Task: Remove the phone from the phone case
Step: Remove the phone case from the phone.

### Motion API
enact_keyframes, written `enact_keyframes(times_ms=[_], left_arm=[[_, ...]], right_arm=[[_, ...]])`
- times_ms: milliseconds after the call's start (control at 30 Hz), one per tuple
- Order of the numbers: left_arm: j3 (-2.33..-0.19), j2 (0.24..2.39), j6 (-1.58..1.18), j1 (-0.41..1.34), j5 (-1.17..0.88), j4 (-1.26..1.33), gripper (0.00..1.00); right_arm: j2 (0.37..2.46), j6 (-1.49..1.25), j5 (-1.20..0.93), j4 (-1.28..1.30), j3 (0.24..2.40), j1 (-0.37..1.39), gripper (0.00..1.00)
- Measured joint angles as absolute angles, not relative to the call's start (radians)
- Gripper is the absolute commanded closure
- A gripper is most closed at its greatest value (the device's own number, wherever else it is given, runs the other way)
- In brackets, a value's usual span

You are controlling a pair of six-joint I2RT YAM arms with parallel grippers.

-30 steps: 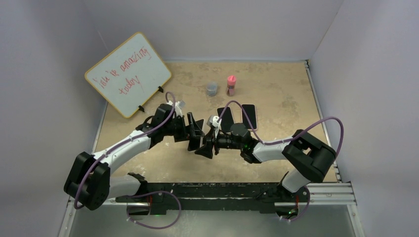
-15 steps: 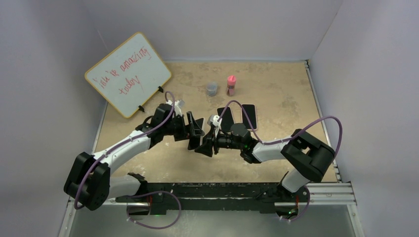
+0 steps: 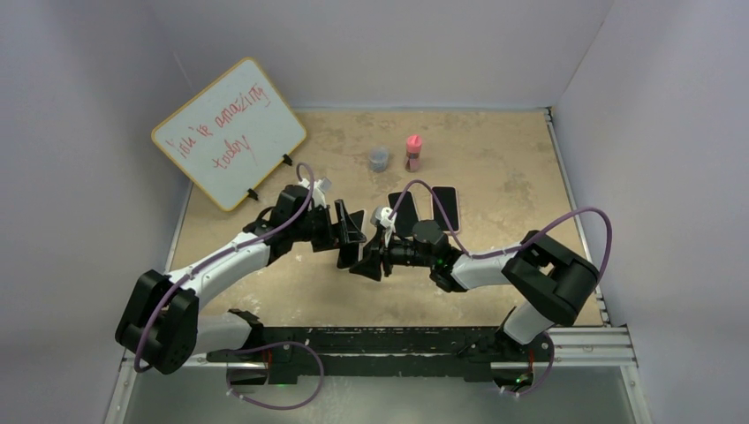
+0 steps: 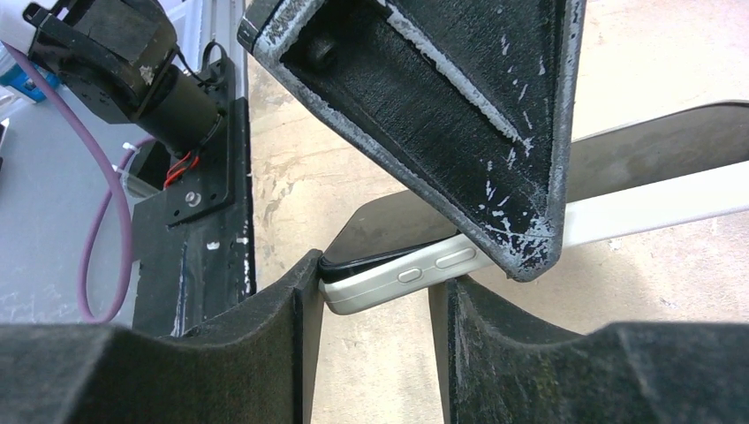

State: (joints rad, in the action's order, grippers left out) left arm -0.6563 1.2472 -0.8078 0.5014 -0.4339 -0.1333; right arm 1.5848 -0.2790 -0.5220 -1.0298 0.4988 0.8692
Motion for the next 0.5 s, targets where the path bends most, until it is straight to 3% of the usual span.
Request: enact_keyframes(times_ms=[300,500], left_arm=[[-0.656,1.247,-0.807,0.501,-0.434,-0.133,0.95],[-0.656,1.247,-0.809,0.501,-0.436,-0.134,0.96]], right_arm=[[1.585,-0.268,-0.52,-1.032,0.499,0.869,0.47],[1.585,-0.262,-0.52,-1.046,0.499,0.87,0.49]])
